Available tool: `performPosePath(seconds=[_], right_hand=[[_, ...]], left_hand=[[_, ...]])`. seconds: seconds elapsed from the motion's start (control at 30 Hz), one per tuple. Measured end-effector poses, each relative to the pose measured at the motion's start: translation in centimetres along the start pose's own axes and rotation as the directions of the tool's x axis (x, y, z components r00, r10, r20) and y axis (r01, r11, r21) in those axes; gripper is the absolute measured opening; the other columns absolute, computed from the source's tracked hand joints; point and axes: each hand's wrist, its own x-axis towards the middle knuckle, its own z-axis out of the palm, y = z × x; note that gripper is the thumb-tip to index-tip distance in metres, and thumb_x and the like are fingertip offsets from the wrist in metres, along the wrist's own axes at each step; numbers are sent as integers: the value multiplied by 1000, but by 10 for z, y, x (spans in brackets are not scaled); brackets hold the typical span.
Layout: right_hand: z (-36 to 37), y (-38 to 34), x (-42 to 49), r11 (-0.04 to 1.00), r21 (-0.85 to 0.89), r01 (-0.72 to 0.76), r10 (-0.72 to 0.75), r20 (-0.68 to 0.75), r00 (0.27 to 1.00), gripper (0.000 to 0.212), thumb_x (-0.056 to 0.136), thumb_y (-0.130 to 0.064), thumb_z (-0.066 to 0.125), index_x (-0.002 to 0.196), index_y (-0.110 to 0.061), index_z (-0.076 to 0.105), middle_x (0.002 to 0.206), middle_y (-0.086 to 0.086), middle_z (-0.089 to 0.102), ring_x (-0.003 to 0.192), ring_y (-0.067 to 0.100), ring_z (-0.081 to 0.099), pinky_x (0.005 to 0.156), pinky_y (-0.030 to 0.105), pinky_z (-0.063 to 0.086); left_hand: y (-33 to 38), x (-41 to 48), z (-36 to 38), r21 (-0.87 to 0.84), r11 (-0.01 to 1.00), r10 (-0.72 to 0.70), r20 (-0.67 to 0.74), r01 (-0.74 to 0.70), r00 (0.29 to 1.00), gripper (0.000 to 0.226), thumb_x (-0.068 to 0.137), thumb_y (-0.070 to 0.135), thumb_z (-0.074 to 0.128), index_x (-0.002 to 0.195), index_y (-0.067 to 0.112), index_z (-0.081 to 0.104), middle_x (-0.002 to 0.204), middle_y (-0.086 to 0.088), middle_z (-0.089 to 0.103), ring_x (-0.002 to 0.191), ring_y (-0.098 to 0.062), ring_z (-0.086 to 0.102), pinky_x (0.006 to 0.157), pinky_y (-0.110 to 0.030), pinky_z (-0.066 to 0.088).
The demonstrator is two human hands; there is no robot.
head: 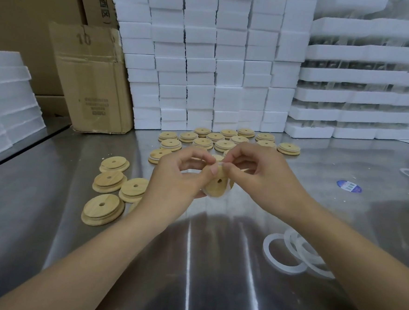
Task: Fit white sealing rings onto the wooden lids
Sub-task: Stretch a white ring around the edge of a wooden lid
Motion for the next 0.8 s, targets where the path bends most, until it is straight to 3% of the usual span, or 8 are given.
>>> performPosePath(seconds=[0.17,0.33,0.43,0.5,0.57,0.67,0.8], right_hand=[[-2,2,2,1000,17,-26,25,26,999,7,97,-11,73,91,-7,75,91,5,78,83,20,75,85,43,60],[-12,4,5,995,47,-88,84,69,994,9,98,-13,73,92,-7,76,93,12,77,87,35,72,86,54,60],[-20,6,7,992,83,-97,88,102,991,8,96,-11,75,90,-5,77,90,18,75,74,19,67,73,42,61],[-26,9,9,996,67,-62,53,117,992,7,94,-10,77,89,-6,78,81,9,75,62,2,63,58,19,52],[-29,10,9,999,31,-42,38,122,992,5,92,-10,80,88,-7,80,74,-3,74,53,0,60,54,8,42],[-28,11,9,999,12,-36,34,120,992,2,89,-11,84,86,-11,82,76,-2,77,60,0,63,58,9,45],[-23,10,7,994,86,-67,61,65,996,8,89,-16,84,86,-11,79,81,2,78,71,12,71,69,27,61]], left_hand=[[-1,1,1,-53,998,-34,-31,33,999,6,89,4,82,93,9,82,90,-7,81,84,-19,79,76,-50,68],[0,1,2,-88,996,-37,-50,33,998,6,89,2,82,94,6,82,90,-11,82,85,-24,80,81,-52,67],[2,1,6,-78,996,-37,-72,31,997,8,88,3,83,90,11,82,87,-8,82,84,-24,80,83,-53,66],[3,1,7,-84,996,-42,-77,36,996,11,89,3,82,88,14,82,85,-6,82,80,-18,80,80,-50,67],[3,1,7,-80,996,-47,-79,40,996,10,89,3,82,88,13,82,86,-6,82,78,-15,79,79,-47,67],[0,0,7,-95,994,-54,-84,46,995,7,89,3,83,91,10,82,86,-5,82,77,-13,78,73,-40,68],[1,-2,4,-150,988,-60,-75,48,995,5,91,4,81,92,9,80,88,0,82,83,-10,78,65,-29,64]])
